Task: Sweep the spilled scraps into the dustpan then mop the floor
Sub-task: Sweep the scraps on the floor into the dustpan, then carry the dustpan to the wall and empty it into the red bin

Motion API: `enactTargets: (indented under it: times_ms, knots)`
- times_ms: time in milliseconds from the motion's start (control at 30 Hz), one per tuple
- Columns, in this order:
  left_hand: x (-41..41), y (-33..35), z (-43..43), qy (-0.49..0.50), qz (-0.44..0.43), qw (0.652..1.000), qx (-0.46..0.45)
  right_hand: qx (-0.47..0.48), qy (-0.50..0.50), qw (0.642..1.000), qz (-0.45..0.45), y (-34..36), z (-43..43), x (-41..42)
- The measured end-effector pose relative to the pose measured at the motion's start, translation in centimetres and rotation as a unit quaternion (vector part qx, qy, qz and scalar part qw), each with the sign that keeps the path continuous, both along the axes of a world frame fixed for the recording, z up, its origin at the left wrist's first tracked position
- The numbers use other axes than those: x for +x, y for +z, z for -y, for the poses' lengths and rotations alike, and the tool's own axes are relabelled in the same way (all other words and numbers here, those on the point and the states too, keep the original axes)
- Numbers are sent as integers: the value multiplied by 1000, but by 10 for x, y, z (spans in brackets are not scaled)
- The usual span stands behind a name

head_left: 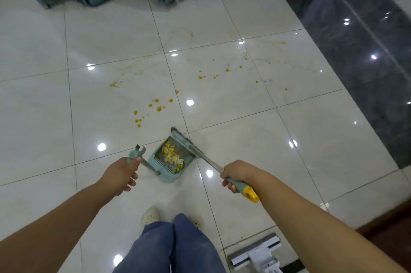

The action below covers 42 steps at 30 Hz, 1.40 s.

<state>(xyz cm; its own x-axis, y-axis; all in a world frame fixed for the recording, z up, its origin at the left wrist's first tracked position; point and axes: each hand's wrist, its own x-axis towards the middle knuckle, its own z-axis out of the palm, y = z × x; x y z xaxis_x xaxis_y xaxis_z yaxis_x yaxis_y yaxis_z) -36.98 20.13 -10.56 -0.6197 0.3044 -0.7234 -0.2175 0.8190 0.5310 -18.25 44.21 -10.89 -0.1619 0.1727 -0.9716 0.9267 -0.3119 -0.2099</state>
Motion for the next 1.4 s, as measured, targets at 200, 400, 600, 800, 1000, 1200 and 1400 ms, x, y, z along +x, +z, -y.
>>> enactTargets:
  times_ms: [200, 400, 600, 800, 1000, 1200, 1400]
  knots:
    - [-32, 13, -5, 45, 99, 994, 24, 28, -100, 995, -11, 28, 2, 23]
    - [-47, 21, -9, 27, 183, 983, 18, 33, -233, 972, -7, 50, 21, 29]
    - [-88, 17, -15, 34, 135, 989, 45, 65, -352, 934, 17, 45, 74, 14]
    - [-137, 21, -8, -129, 148, 979, 61, 52, -497, 866, 18, 43, 151, -3]
    - [-150, 31, -3, -292, 152, 943, 55, 30, -593, 804, 25, 58, 238, -11]
    - [-136, 41, 10, -419, 150, 895, 39, 3, -695, 719, 4, 60, 329, -1]
    - [-100, 40, 49, -535, 79, 840, 38, -61, -791, 608, -23, 43, 443, 15]
